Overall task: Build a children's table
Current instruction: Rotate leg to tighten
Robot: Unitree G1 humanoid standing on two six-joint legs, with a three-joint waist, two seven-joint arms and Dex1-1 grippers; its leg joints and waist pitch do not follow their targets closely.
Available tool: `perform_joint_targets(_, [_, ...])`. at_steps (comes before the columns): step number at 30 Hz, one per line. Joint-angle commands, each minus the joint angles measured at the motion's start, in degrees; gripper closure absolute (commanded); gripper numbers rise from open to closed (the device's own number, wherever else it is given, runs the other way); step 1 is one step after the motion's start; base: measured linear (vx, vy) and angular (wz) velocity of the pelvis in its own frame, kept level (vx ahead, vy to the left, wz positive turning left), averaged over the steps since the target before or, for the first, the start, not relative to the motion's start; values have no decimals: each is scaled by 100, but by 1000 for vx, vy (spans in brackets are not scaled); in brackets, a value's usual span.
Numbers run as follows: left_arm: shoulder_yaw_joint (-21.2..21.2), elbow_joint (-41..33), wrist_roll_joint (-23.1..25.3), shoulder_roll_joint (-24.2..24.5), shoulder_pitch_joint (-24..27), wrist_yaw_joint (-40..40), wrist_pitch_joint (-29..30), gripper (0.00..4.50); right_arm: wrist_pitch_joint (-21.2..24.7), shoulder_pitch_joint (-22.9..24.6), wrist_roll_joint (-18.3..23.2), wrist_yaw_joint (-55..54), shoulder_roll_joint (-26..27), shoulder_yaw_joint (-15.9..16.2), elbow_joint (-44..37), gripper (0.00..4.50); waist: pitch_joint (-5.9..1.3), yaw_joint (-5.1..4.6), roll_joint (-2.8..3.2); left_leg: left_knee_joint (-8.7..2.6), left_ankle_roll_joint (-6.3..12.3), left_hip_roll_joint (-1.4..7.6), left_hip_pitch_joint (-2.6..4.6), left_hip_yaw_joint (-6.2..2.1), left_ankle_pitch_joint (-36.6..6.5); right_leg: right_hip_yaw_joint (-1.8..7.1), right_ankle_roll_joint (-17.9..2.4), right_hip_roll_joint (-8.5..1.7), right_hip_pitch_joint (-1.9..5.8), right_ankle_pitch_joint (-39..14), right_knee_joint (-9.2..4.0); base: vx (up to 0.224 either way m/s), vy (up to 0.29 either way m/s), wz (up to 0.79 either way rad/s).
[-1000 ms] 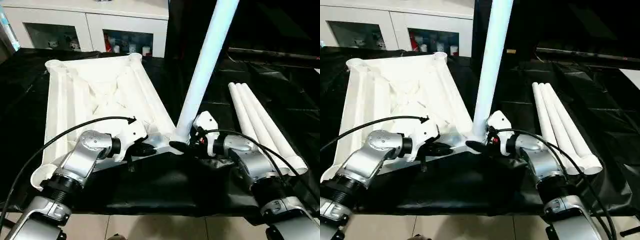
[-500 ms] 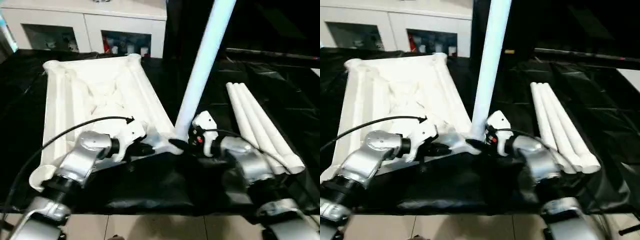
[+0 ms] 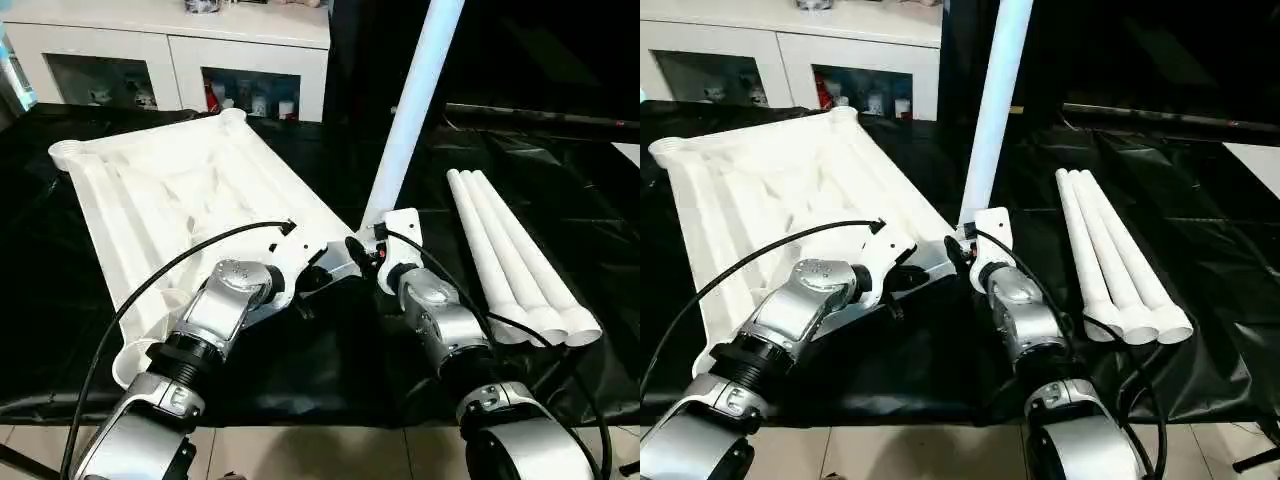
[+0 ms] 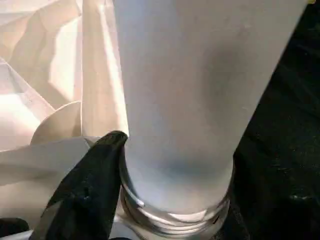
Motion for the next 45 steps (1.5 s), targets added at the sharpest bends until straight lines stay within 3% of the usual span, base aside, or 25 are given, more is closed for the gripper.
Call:
perform_joint_targets(1, [-134, 248, 78, -69, 28, 127, 57, 450, 16, -9, 97, 365, 271, 103, 180, 98, -259, -34, 54, -462, -193, 366, 86, -207, -2006, 308, -849, -546, 68, -1881, -538, 0, 0, 0])
perform_joint_targets(4, [-117, 156, 69, 74, 94, -41, 45, 450, -62, -89, 186, 651, 154, 87, 87, 63, -259, -30, 53, -462, -160, 370, 84, -205, -1978, 310, -855, -549, 72, -1926, -544, 0, 0, 0])
perform_joint_targets(5, [-115, 120, 39, 122, 123, -147, -61, 450, 24, -93, 168, 796, 61, 142, 7, 58, -254, -37, 27, -467, -148, 374, 78, -203, -1964, 306, -857, -542, 71, -1930, -544, 0, 0, 0])
perform_joint_targets(9, [-88, -30, -36, 292, 200, -387, -172, 450, 259, 43, 168, 1437, -311, 333, -468, 58, -263, -39, 38, -464, -94, 378, 63, -203, -1818, 301, -900, -535, 101, -1780, -519, 0, 0, 0])
perform_joint_targets(11, [-101, -128, -115, 433, 267, -662, -225, 450, 413, 213, 196, 2016, -620, 484, -882, 58, -275, -19, 25, -437, 27, 372, 26, -180, -1495, 309, -951, -534, 141, -1372, -483, 0, 0, 0])
perform_joint_targets(15, [-130, -262, -217, 613, 358, -1031, -311, 450, 527, 492, 195, 2858, -1073, 746, -1429, 58, -296, 24, -15, -390, 219, 359, 22, -146, -1069, 300, -1050, -529, 172, -944, -449, 0, 0, 0])
perform_joint_targets(17, [-251, -565, -415, 910, 536, -1797, -573, 450, 605, 758, 227, 3738, -1585, 992, -1918, 58, -300, 70, -18, -373, 334, 364, 7, -145, -857, 297, -1100, -526, 202, -652, -413, 0, 0, 0])
perform_joint_targets(20, [-326, -932, -629, 1161, 697, -2413, -516, 450, 776, 884, 311, 4195, -1896, 1108, -2248, 58, -299, 37, 18, -378, 383, 367, 14, -143, -846, 286, -1212, -509, 193, -542, -397, 0, 0, 0])
perform_joint_targets(23, [-410, -1097, -663, 1369, 773, -2695, -406, 450, 793, 931, 289, 4361, -2057, 1136, -2399, 58, -292, 38, 38, -384, 311, 387, 46, -139, -967, 280, -1307, -502, 161, -683, -403, 0, 0, 0])
perform_joint_targets(26, [-387, -1097, -641, 1417, 792, -2680, -427, 450, 811, 939, 278, 4423, -2114, 1152, -2456, 58, -281, 59, 50, -389, 210, 400, 85, -125, -1110, 292, -1330, -498, 128, -775, -415, 0, 0, 0])
perform_joint_targets(29, [-371, -1089, -642, 1435, 799, -2686, -454, 450, 846, 944, 297, 4484, -2127, 1150, -2483, 58, -284, 55, 37, -395, 139, 387, 48, -140, -1139, 289, -1284, -511, 163, -862, -409, 0, 0, 0])
perform_joint_targets(36, [-372, -1126, -651, 1488, 833, -2720, -412, 450, 901, 970, 284, 4563, -2134, 1225, -2473, 104, -306, 53, 17, -362, 238, 373, 29, -136, -845, 282, -1304, -509, 183, -510, -366, 0, 0, 0])
perform_joint_targets(42, [-372, -1119, -648, 1475, 849, -2675, -416, 450, 933, 993, 305, 4494, -2056, 1172, -2416, 164, -305, 53, 14, -357, 243, 370, 26, -136, -844, 280, -1301, -512, 189, -572, -369, 0, 0, 0])
perform_joint_targets(45, [-369, -1067, -616, 1431, 839, -2569, -416, 450, 991, 1015, 306, 4293, -1931, 1132, -2329, 172, -308, 52, 20, -356, 237, 373, 32, -135, -828, 281, -1304, -511, 185, -541, -365, 0, 0, 0])
